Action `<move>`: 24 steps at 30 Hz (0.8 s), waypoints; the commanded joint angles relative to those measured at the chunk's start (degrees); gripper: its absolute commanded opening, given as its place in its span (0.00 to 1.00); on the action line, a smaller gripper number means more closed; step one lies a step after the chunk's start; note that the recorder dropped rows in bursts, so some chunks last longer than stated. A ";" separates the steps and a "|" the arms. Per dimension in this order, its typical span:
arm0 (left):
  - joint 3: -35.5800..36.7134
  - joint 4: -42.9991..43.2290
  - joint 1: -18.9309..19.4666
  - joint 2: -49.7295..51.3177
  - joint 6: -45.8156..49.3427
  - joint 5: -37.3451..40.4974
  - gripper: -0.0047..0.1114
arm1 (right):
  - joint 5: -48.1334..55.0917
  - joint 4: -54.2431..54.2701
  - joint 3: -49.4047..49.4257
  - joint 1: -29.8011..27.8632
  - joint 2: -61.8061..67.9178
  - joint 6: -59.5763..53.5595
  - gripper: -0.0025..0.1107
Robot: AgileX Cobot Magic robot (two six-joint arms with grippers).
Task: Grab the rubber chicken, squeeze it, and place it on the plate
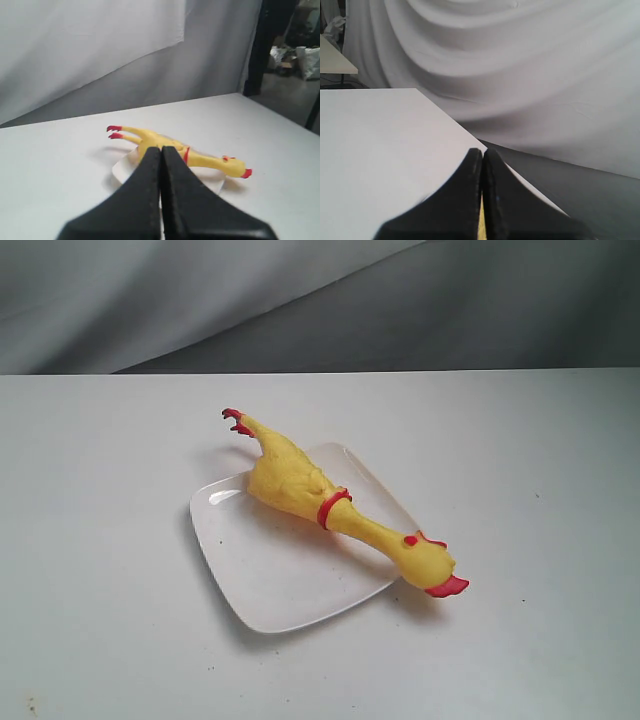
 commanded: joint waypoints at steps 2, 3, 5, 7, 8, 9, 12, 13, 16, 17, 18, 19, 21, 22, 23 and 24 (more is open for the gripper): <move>1.06 9.50 0.10 -0.12 -0.20 0.31 0.04 | 0.11 0.31 0.41 0.07 -0.19 0.29 0.02; 1.06 11.17 0.10 -0.12 -0.20 0.31 0.04 | 0.11 0.31 0.41 0.07 -0.19 0.29 0.02; 1.06 13.82 0.10 -0.12 -0.20 0.31 0.04 | 0.11 0.31 0.41 0.07 -0.19 0.29 0.02; 1.06 15.41 0.10 -0.12 -0.20 0.31 0.04 | 0.11 0.31 0.41 0.07 -0.19 0.29 0.02; 1.06 16.10 0.10 -0.12 -0.05 0.42 0.04 | 0.11 0.31 0.41 0.07 -0.19 0.29 0.02; 1.06 16.67 0.10 -0.12 -0.05 0.43 0.04 | 0.11 0.31 0.41 0.07 -0.19 0.29 0.02; 1.06 16.10 0.46 -0.36 -0.30 -1.59 0.04 | 0.11 0.31 0.41 0.07 -0.19 0.29 0.02; 1.21 15.66 1.37 -0.82 -0.42 -3.79 0.04 | 0.11 0.31 0.41 0.07 -0.19 0.29 0.02; 1.84 13.95 8.08 -1.12 -0.43 -14.25 0.04 | 0.11 0.31 0.41 0.07 -0.19 0.29 0.02; 2.34 13.34 10.33 -1.12 -0.43 -17.31 0.04 | 0.11 0.31 0.41 0.07 -0.19 0.29 0.02; 2.90 12.74 13.05 -1.12 -0.43 -20.72 0.04 | 0.11 0.31 0.41 0.07 -0.19 0.29 0.02; 3.26 11.61 15.73 -1.12 -0.28 -23.44 0.04 | 0.11 0.31 0.41 0.07 -0.19 0.29 0.02; 4.15 9.31 20.65 -1.12 -0.03 -26.46 0.04 | 0.11 0.31 0.41 0.07 -0.19 0.29 0.02; 5.38 7.04 24.07 -1.12 -0.03 -28.63 0.04 | 0.11 0.31 0.41 0.07 -0.19 0.29 0.02; 6.19 5.63 25.68 -1.12 -0.03 -29.58 0.04 | 0.11 0.31 0.41 0.07 -0.19 0.29 0.02; 8.05 2.97 28.09 -1.12 0.20 -30.62 0.04 | 0.11 0.31 0.41 0.07 -0.19 0.29 0.02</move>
